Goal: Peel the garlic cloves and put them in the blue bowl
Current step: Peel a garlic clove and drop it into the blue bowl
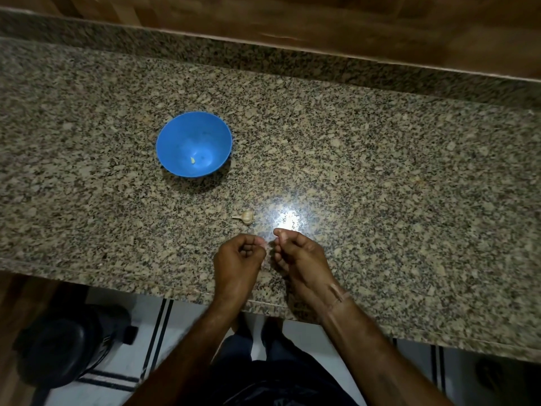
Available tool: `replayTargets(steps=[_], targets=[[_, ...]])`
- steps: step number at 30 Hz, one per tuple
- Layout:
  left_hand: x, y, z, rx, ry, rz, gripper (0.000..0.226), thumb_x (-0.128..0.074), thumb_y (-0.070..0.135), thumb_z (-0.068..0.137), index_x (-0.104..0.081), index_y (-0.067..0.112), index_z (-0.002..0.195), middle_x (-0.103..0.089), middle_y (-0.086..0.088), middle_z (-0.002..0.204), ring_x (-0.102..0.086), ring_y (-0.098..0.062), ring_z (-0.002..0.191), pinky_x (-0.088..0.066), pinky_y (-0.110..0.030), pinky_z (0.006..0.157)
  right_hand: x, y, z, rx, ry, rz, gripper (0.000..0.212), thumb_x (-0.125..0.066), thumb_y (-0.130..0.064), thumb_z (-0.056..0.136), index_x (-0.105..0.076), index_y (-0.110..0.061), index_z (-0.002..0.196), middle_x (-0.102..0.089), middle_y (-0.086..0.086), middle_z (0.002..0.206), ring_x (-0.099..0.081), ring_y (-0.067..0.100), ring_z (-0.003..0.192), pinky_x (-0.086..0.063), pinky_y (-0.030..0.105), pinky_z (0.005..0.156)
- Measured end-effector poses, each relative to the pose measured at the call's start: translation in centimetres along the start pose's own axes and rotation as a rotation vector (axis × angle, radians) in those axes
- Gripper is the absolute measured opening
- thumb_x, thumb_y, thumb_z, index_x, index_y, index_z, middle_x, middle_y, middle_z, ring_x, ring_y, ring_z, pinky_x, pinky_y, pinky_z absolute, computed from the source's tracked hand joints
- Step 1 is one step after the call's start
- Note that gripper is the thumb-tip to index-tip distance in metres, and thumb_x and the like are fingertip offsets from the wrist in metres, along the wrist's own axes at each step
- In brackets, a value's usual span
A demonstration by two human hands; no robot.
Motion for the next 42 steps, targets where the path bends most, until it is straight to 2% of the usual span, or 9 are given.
replayTargets(steps=[4,8,12,17,26,30,36,40,42], targets=[[0.2,1.1,0.4,-0.098,-0.036,-0.04,0.009,-0.075,0.016,0.093,-0.08,0.021,0.098,-0.078,0.011,0.087,-0.073,-0.004,0.083,-0.057,-0.017,0.072,0.1,0.1,-0.2,0.127,-0.021,-0.134,0.014,-0.072,-0.007,0.096,-0.073,0.001,0.108,-0.074,0.013,0.088,-0.063,0.017,0.075,-0.055,0.031,0.073],[0.3,1.7,0.6,-0.176,-0.062,0.001,0.007,-0.076,0.019,0.093,-0.081,0.018,0.098,-0.078,0.011,0.086,-0.073,-0.002,0.082,-0.056,-0.016,0.072,0.2,-0.4,-0.5,0.213,-0.038,-0.214,0.014,-0.072,-0.009,0.097,-0.074,0.003,0.104,-0.075,0.014,0.085,-0.063,0.022,0.077,-0.055,0.034,0.073],[0.5,1.8,0.8,-0.273,-0.057,0.12,0.007,-0.076,0.023,0.093,-0.08,0.02,0.098,-0.076,0.015,0.084,-0.071,0.001,0.079,-0.054,-0.013,0.071,0.7,-0.9,-0.3,0.347,-0.048,-0.381,0.01,-0.073,-0.012,0.097,-0.078,-0.004,0.102,-0.08,0.011,0.096,-0.075,0.028,0.091,-0.061,0.039,0.086],[0.5,2.2,0.6,-0.335,-0.041,0.212,0.006,-0.075,0.023,0.093,-0.079,0.02,0.097,-0.071,0.017,0.081,-0.067,0.005,0.079,-0.047,-0.006,0.065,0.8,-1.3,-0.5,0.514,-0.006,-0.605,0.005,-0.076,-0.013,0.095,-0.08,-0.015,0.096,-0.08,-0.005,0.092,-0.076,0.014,0.091,-0.061,0.029,0.084],[-0.1,2.3,0.6,-0.312,-0.003,0.245,0.001,-0.076,0.019,0.089,-0.077,0.019,0.089,-0.069,0.012,0.072,-0.065,-0.001,0.07,-0.048,-0.012,0.059,0.8,-1.2,-0.6,0.607,0.039,-0.74,0.007,-0.074,-0.012,0.096,-0.081,-0.014,0.099,-0.079,-0.008,0.09,-0.075,0.008,0.088,-0.061,0.032,0.082],[-0.2,2.1,0.7,-0.314,-0.007,0.23,0.004,-0.077,0.019,0.088,-0.075,0.017,0.085,-0.068,0.009,0.069,-0.064,-0.006,0.066,-0.049,-0.017,0.057,1.1,-1.3,-0.4,0.542,0.011,-0.724,0.007,-0.074,-0.014,0.096,-0.081,-0.015,0.098,-0.08,-0.007,0.09,-0.075,0.01,0.088,-0.061,0.029,0.082],[-0.5,0.9,0.7,-0.244,-0.064,0.244,0.011,-0.075,0.017,0.088,-0.071,0.02,0.078,-0.066,0.009,0.064,-0.064,-0.005,0.065,-0.044,-0.011,0.053,1.0,-1.7,0.1,0.097,-0.082,-0.239,0.016,-0.07,-0.007,0.098,-0.075,0.004,0.108,-0.074,0.011,0.082,-0.066,0.016,0.072,-0.058,0.03,0.074],[-0.4,-0.1,0.8,-0.19,-0.032,0.275,0.021,-0.067,0.023,0.096,-0.069,0.022,0.075,-0.066,0.008,0.065,-0.061,-0.005,0.061,-0.042,-0.021,0.055,1.4,-1.6,0.5,0.091,-0.058,-0.248,0.018,-0.071,-0.006,0.097,-0.073,0.007,0.108,-0.072,0.017,0.088,-0.065,0.017,0.073,-0.059,0.025,0.07],[-0.4,0.5,0.6,-0.234,-0.044,0.185,0.012,-0.065,0.019,0.1,-0.071,0.023,0.09,-0.07,0.011,0.08,-0.064,0.0,0.075,-0.045,-0.013,0.062,1.6,-1.6,0.6,0.153,-0.065,-0.35,0.016,-0.07,-0.006,0.098,-0.074,0.008,0.105,-0.071,0.02,0.086,-0.064,0.022,0.073,-0.058,0.027,0.068]])
Point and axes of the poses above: each hand's wrist, its own z-axis towards the middle knuckle, its own x-axis out of the back of the hand, y = z × x, the point moved 1 cm from there along z, towards the middle knuckle
